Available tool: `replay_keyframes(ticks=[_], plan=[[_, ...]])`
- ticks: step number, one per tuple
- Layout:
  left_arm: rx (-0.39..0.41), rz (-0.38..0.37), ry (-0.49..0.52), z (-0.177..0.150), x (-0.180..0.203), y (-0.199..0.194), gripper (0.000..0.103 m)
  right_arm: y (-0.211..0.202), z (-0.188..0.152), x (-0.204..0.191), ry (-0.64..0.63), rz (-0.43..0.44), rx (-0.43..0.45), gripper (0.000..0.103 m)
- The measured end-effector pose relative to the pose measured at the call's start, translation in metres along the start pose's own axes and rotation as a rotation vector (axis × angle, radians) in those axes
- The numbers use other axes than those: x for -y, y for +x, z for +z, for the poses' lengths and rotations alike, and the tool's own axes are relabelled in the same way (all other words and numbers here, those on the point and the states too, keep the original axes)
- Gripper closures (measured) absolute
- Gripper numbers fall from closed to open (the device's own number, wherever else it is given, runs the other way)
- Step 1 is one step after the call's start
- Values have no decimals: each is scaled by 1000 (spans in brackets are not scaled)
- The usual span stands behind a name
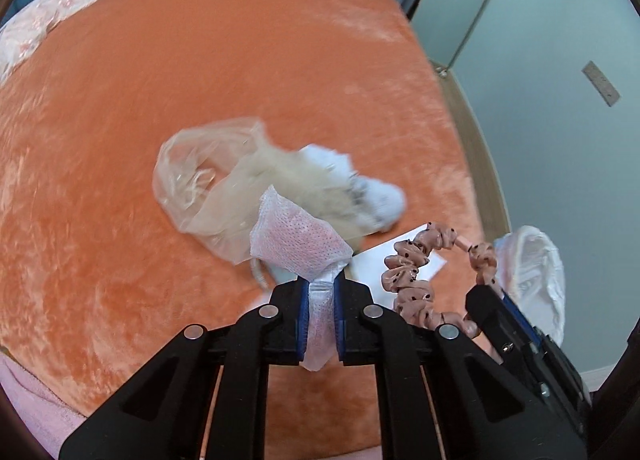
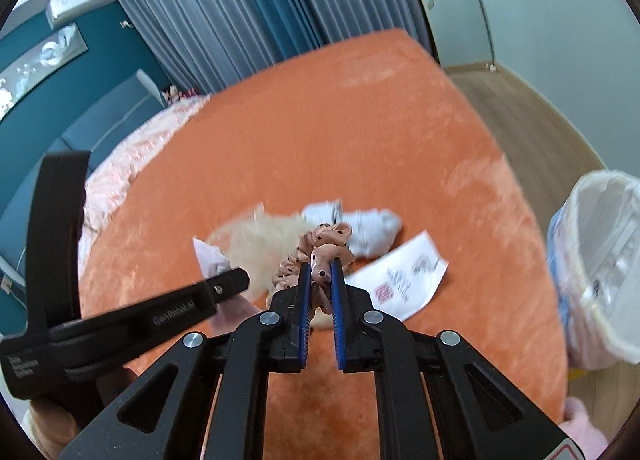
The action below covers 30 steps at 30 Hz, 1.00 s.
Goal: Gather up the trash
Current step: 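Carry packet and scrunchie to the bin and open both tools over it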
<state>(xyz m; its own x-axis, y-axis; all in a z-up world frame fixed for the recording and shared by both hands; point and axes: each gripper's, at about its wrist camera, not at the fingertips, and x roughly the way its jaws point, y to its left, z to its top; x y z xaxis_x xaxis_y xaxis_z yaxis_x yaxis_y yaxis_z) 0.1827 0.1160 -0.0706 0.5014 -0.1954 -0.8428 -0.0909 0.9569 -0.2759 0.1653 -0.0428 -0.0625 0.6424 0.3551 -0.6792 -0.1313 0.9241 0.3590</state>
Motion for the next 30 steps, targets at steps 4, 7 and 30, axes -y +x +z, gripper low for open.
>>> replay_keyframes(ticks=[4, 7, 30], plan=[[54, -49, 66, 8, 34, -26, 94, -46, 27, 16, -9, 3, 130, 94], [92, -80, 126, 11, 63, -44, 93, -77, 42, 27, -33, -51, 204, 94], [160, -320, 476, 2, 277, -84, 93, -190, 55, 176, 92, -330, 360, 94]])
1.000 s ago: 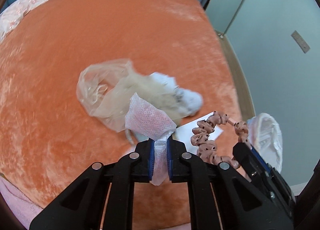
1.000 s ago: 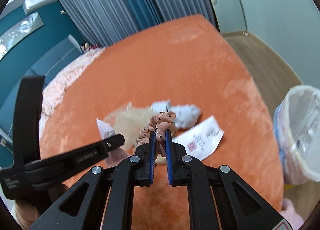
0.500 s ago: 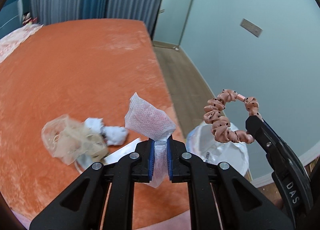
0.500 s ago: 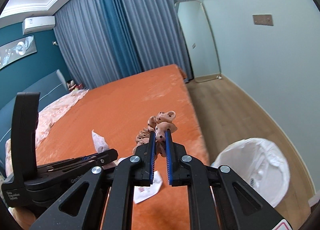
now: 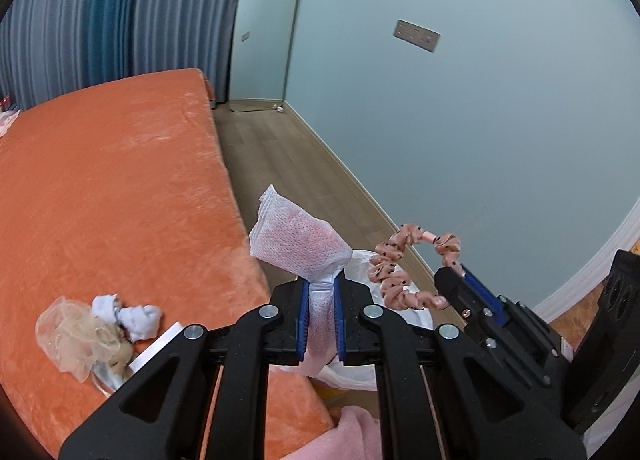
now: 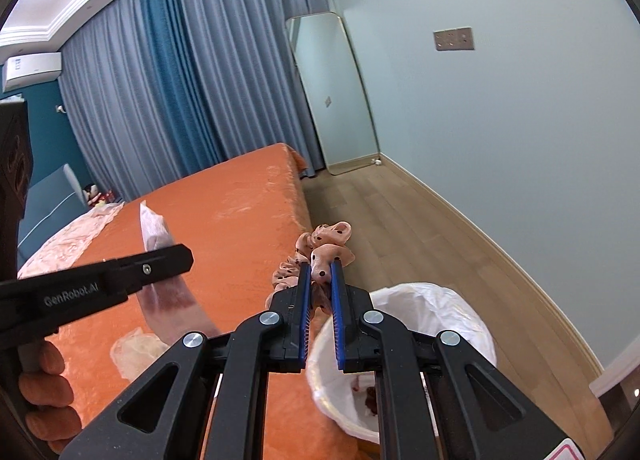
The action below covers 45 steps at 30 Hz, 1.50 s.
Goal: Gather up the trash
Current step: 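Carry packet and scrunchie to the bin and open both tools over it, then move both tools back over the remaining pile on the bed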
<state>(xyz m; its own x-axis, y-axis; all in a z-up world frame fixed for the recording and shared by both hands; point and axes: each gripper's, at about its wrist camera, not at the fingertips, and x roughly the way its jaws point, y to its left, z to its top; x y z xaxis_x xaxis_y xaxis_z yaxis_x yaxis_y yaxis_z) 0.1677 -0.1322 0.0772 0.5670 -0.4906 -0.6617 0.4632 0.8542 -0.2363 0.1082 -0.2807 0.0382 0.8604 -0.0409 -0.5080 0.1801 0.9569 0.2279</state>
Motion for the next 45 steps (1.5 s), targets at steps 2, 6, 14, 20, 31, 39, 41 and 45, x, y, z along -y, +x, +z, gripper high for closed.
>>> replay_keyframes(ticks=[2, 6, 14, 20, 31, 39, 41, 45], plan=[[-9, -13, 14, 2, 10, 9, 93, 4, -2, 11, 13, -17, -9, 94], [-31, -44, 33, 5, 31, 28, 93, 8, -7, 29, 29, -46, -26, 92], [-51, -48, 23, 7, 55, 59, 64, 20, -16, 53, 63, -86, -57, 72], [-54, -28, 12, 3, 54, 66, 51, 22, -16, 63, 92, -93, -54, 58], [-37, 11, -32, -4, 30, 53, 50, 13, -26, 46, 77, -80, -66, 49], [-42, 76, -118, -26, -22, 33, 43, 14, -35, 9, 33, -46, -89, 43], [-47, 98, -149, -32, -38, 30, 43, 16, -39, -1, 22, -31, -99, 42], [-46, 135, -206, -45, -73, 19, 42, 20, -47, -31, -11, 1, -122, 41]])
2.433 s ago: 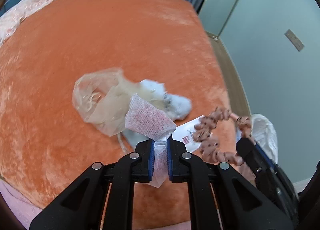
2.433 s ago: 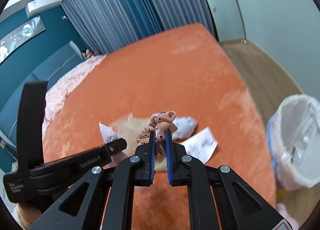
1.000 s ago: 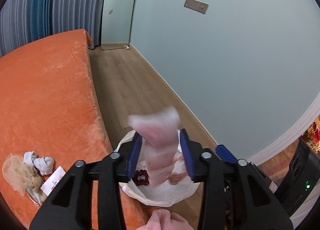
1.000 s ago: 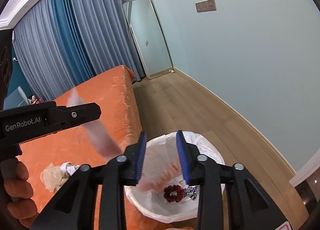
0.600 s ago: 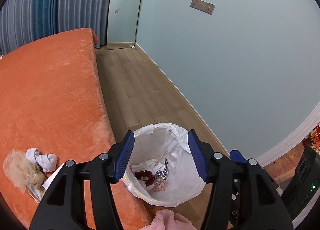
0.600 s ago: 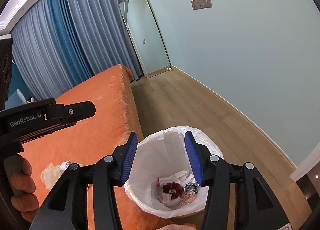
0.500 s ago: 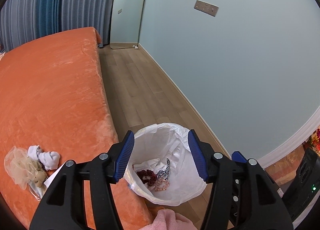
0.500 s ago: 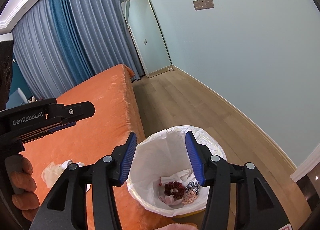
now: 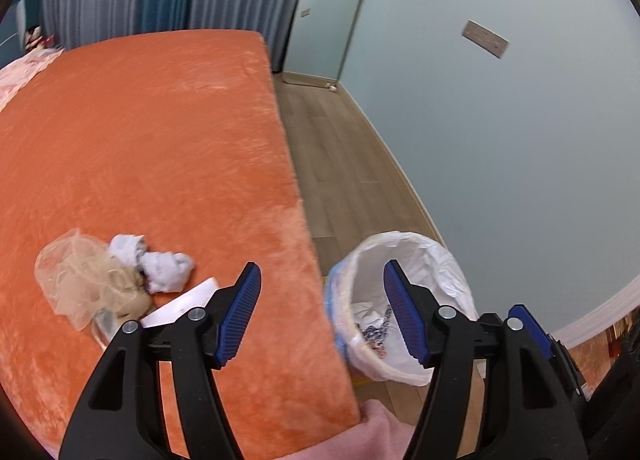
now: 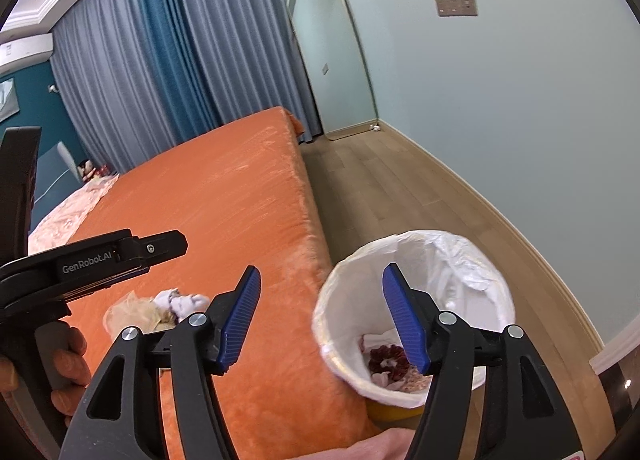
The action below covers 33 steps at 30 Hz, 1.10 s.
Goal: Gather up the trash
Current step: 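Move both tools back over the remaining pile on the bed, then grasp the beige mesh fabric with the left tool while the right tool grasps the white paper tag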
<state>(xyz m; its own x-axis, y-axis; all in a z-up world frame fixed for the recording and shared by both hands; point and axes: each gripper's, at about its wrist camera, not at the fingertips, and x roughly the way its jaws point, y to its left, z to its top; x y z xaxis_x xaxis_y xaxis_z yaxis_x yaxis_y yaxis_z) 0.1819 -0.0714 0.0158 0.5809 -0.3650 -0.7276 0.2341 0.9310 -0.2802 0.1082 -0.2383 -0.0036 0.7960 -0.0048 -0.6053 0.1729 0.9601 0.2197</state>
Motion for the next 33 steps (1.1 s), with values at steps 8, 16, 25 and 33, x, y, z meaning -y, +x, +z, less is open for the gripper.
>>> replay_keyframes(ticks=[8, 16, 25, 33], plan=[[6, 85, -100, -9, -79, -14, 42, 11, -14, -53, -59, 60, -48, 41], [10, 163, -196, -16, -154, -23, 42, 37, -34, -96, -112, 91, -108, 41], [-37, 237, -236, -33, -228, -3, 42, 83, -59, -129, -146, 80, -187, 41], [-83, 245, -250, -29, -274, 29, 43, 144, -75, -142, -145, 51, -276, 43]])
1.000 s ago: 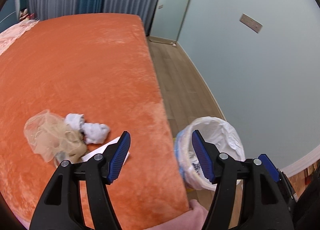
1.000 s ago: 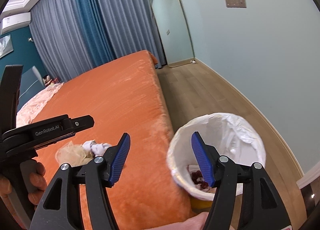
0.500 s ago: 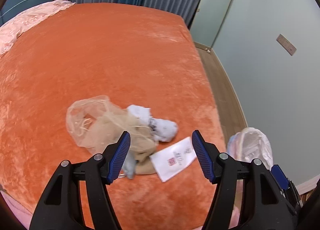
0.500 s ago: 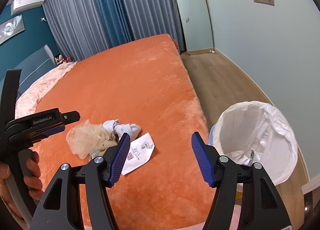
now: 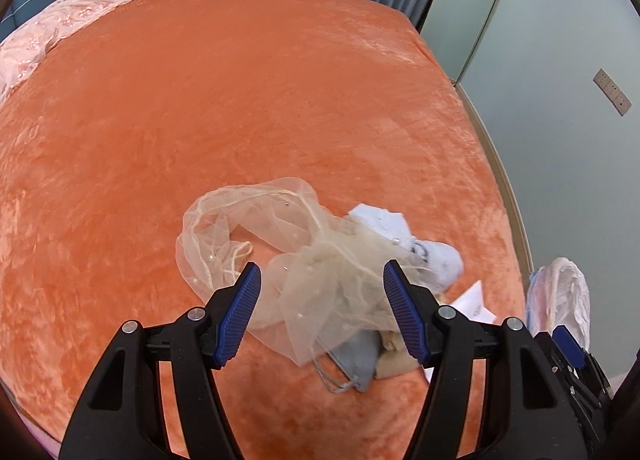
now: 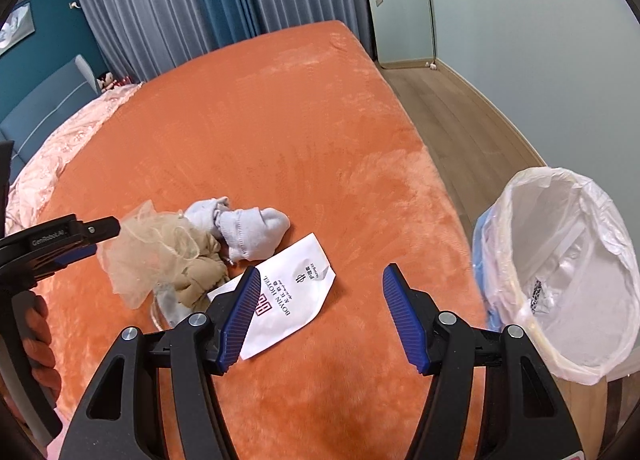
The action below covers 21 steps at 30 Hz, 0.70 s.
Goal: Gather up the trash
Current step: 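Grasp the beige mesh fabric with the left tool while the right tool grasps the white paper tag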
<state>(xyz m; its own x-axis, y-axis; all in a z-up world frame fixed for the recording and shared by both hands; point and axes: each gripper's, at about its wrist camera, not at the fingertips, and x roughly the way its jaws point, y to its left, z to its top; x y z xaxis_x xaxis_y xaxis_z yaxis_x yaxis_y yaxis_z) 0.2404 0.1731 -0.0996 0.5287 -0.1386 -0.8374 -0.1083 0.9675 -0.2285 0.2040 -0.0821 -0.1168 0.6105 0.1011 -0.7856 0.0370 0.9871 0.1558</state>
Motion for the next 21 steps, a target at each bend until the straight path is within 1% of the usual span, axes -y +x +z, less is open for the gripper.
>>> replay_keyframes(ticks=[3, 5, 6, 7, 8, 9, 10, 11, 12, 13, 14, 16, 21], plan=[[-22, 1, -9, 4, -7, 14, 47, 21, 2, -1, 1, -10, -31, 46], [-41, -7, -14, 7, -11, 25, 51, 34, 3, -1, 6, -15, -52, 51], [-46, -14, -15, 7, -12, 29, 55, 41, 3, 0, 11, -18, -64, 52], [-56, -21, -15, 8, -12, 34, 58, 47, 4, 0, 17, -18, -74, 55], [-62, -26, -14, 8, -11, 38, 62, 51, 4, 1, 21, -17, -83, 60], [-68, -36, -11, 8, -11, 41, 64, 57, 4, 1, 24, -14, -95, 63], [-74, -41, -8, 8, -9, 44, 68, 63, 4, 1, 25, -12, -106, 70], [-79, -43, -6, 8, -9, 46, 75, 68, 3, 0, 27, -4, -118, 80], [-84, -46, -3, 7, -7, 48, 81, 72, 2, 0, 29, 8, -134, 86], [-91, -47, 1, 6, -6, 50, 90, 76, 1, -2, 28, 12, -144, 93], [-96, -48, 3, 6, -5, 50, 92, 78, -1, -3, 25, 17, -150, 99], [-91, -47, 7, 5, -3, 48, 96, 77, -2, -5, 21, 30, -145, 102], [-30, -51, 9, 10, 6, 21, 97, 48, 9, -5, 33, 62, -75, 102]])
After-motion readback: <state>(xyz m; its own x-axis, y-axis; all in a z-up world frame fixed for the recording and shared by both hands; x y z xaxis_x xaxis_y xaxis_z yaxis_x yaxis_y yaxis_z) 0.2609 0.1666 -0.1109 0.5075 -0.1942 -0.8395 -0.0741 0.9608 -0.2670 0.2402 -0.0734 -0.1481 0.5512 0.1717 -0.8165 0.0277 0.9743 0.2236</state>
